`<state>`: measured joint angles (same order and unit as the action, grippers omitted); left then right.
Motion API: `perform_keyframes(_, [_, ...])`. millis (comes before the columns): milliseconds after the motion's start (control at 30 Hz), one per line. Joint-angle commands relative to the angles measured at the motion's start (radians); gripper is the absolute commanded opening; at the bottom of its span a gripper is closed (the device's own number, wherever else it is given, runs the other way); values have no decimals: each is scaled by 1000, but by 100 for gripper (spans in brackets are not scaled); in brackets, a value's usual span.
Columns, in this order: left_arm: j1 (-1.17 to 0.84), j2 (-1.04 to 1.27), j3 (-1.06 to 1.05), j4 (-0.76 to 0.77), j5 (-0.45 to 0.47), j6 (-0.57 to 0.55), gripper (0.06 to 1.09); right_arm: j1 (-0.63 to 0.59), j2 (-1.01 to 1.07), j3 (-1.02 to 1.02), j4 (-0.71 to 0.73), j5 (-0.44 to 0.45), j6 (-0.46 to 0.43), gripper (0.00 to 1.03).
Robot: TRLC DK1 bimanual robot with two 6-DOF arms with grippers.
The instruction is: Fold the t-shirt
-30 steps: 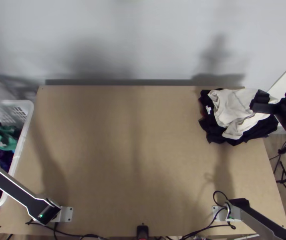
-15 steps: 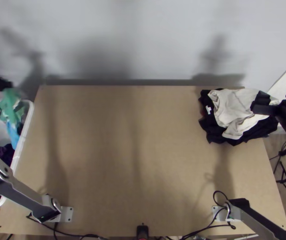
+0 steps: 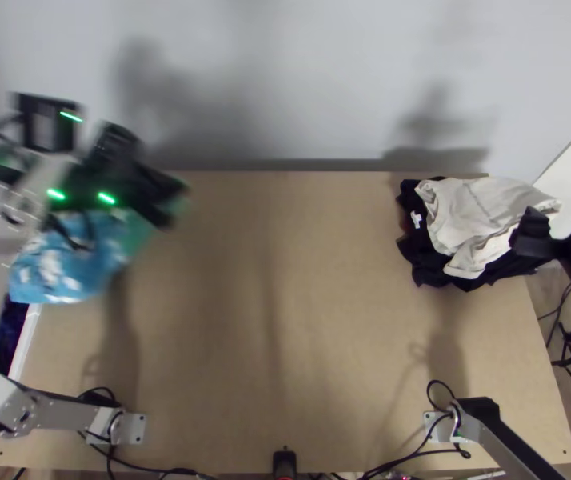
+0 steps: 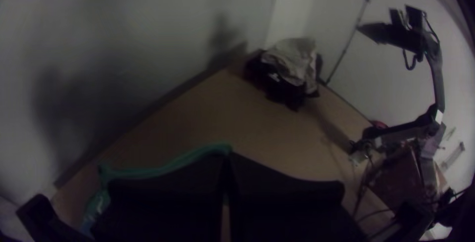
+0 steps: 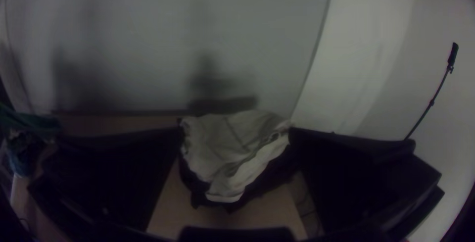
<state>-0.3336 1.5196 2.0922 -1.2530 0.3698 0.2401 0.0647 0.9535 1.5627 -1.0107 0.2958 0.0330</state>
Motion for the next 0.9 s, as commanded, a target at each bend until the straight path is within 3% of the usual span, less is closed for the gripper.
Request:
perform_keyframes(0, [-438,11,-120,56,-32,-38,10,-54,-98,-82,-20,0,1,98])
perform_keyframes(333, [-736,208,-109,222,-40,-59,11,-241,-233,-188,-35,2,-41,98])
perform_keyframes(400, [-772,240,-109,253,-40,-74,31,-269,-249,-208,-37,2,-42,98])
perform_keyframes(467, [-808,266,-103,262,-40,-73,73,-272,-265,-225,-37,0,-42,98])
perform_keyframes(533, [-828,289,-100,273,-40,-73,99,-272,-277,-239,-37,0,-41,98])
perform_keyframes(567, [-832,297,-100,276,-40,-73,105,-272,-277,-243,-37,0,-41,98])
perform_keyframes(867, [-782,252,-95,265,-51,-91,105,-249,-269,-265,-23,-6,2,98])
